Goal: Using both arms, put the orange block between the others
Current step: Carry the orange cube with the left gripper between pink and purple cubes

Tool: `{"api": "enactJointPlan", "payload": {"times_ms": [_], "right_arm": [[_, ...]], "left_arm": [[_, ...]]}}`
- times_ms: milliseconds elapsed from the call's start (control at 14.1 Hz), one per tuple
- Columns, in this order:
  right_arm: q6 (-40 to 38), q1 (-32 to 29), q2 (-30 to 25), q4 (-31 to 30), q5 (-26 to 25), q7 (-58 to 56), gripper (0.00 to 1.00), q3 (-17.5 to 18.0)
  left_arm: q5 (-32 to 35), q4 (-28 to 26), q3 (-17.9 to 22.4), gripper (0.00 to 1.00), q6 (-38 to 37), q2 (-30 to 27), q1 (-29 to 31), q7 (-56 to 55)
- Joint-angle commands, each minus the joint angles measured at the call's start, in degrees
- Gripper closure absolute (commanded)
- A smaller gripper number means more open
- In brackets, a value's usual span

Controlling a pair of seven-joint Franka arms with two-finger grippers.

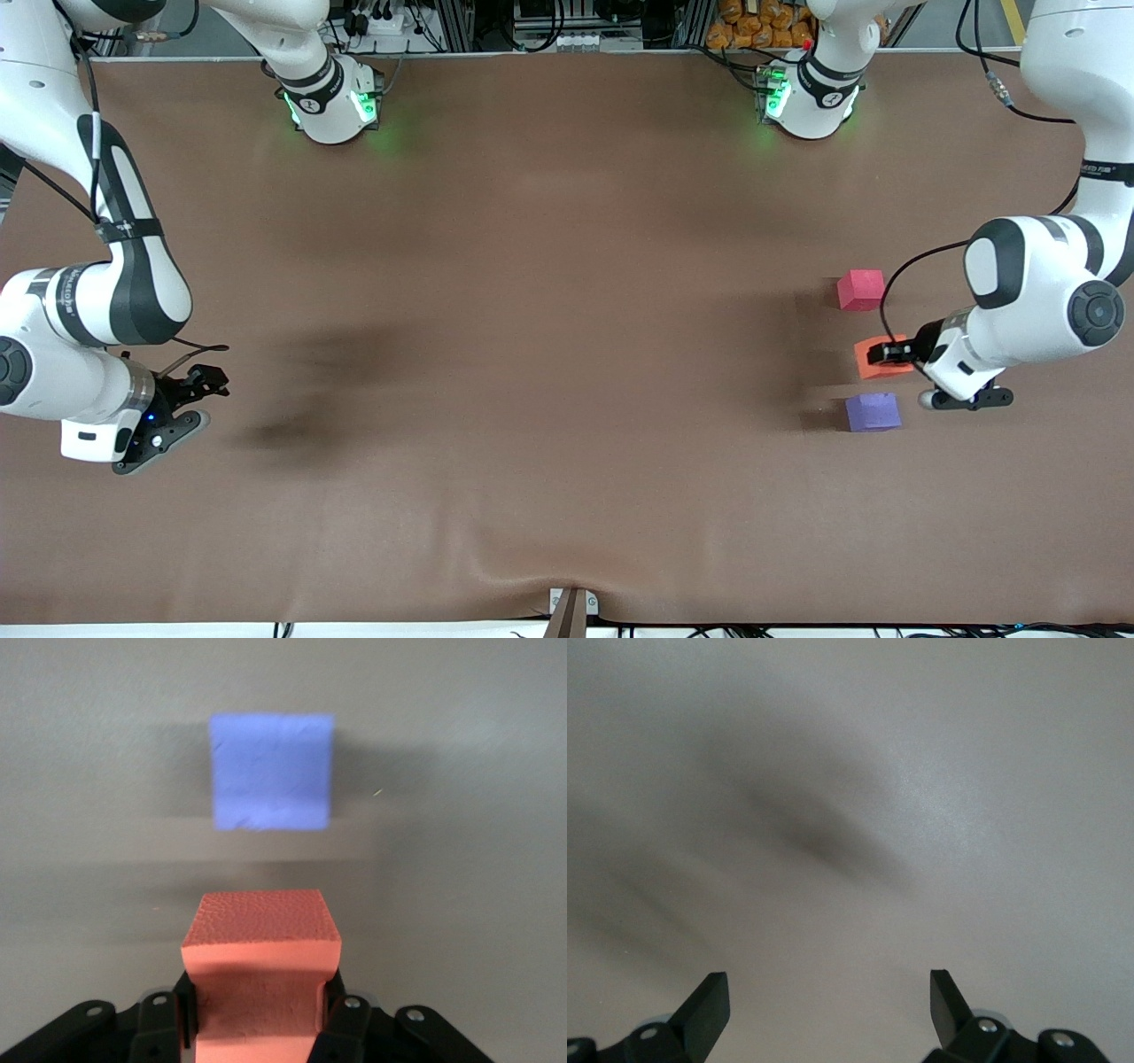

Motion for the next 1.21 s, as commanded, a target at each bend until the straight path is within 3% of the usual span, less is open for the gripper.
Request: {"api": "enactJointPlan", "payload": {"times_ms": [0, 1139], "right_arm": [[0.37, -0.46, -1.33, -1.47, 0.94, 0.56, 0.00, 0.21], [0.37, -0.46, -1.24, -1.47, 0.94, 0.56, 0.00, 0.21]], "left_arm": [[-0.84, -9.71, -1.20, 1.00, 6.53, -5.32, 1.63, 4.18], [0.12, -11.76, -1.03, 1.00, 16.65, 0.38, 0.58, 3.84]]}}
